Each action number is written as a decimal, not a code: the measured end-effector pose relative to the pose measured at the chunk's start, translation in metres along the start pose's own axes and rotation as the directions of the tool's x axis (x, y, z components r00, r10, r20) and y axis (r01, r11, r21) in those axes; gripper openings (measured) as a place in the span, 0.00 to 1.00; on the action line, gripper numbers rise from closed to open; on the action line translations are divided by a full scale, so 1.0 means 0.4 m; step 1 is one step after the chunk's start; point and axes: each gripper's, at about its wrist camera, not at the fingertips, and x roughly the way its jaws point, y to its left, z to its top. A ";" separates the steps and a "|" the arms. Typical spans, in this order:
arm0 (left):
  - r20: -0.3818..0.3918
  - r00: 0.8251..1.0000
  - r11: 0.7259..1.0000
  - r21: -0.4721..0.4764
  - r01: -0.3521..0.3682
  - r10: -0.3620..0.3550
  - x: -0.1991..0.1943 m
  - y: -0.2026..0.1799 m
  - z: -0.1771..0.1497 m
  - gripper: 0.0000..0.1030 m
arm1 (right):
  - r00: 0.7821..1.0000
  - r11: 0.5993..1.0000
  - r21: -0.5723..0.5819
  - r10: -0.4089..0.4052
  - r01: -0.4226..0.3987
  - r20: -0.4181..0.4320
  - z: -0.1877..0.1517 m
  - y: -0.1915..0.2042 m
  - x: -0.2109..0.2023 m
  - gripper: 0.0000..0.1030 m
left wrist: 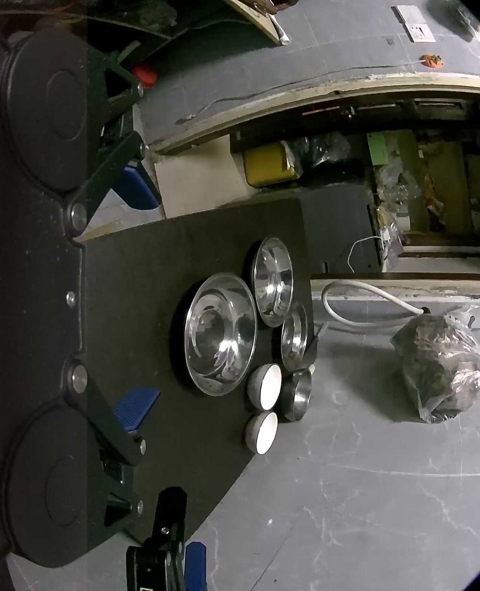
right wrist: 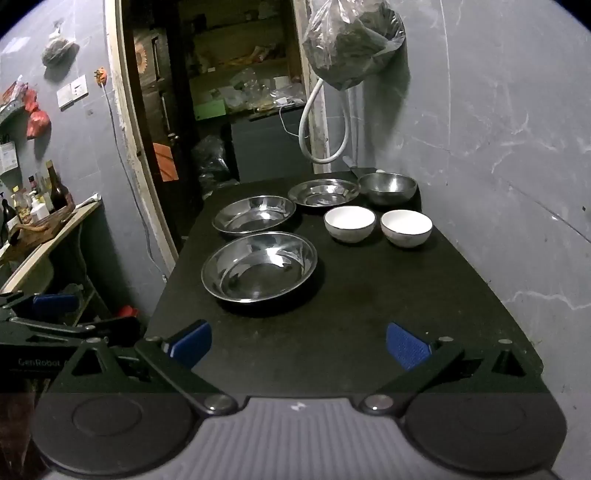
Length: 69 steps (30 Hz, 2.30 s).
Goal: Organize plates and bowls
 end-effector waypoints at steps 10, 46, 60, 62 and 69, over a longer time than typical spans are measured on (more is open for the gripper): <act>0.002 1.000 1.000 -0.008 0.004 -0.004 -0.001 0.000 0.001 0.99 | 1.000 1.000 -0.002 0.000 0.000 -0.006 -0.002 0.006 -0.004 1.00; -0.005 1.000 1.000 -0.007 0.026 -0.026 0.010 -0.015 0.003 0.99 | 1.000 1.000 -0.001 -0.013 0.013 -0.012 0.000 0.016 -0.003 1.00; -0.014 0.999 1.000 -0.009 0.030 -0.030 0.018 0.000 0.002 0.99 | 1.000 1.000 -0.004 -0.016 0.016 -0.015 0.004 0.021 -0.001 1.00; -0.013 0.999 1.000 -0.010 0.029 -0.029 0.018 -0.001 0.001 0.99 | 1.000 1.000 -0.004 -0.016 0.016 -0.015 0.004 0.021 -0.001 1.00; -0.021 0.999 1.000 -0.010 0.028 -0.028 0.028 -0.002 -0.002 0.99 | 1.000 1.000 -0.004 -0.017 0.016 -0.022 0.003 0.019 0.007 1.00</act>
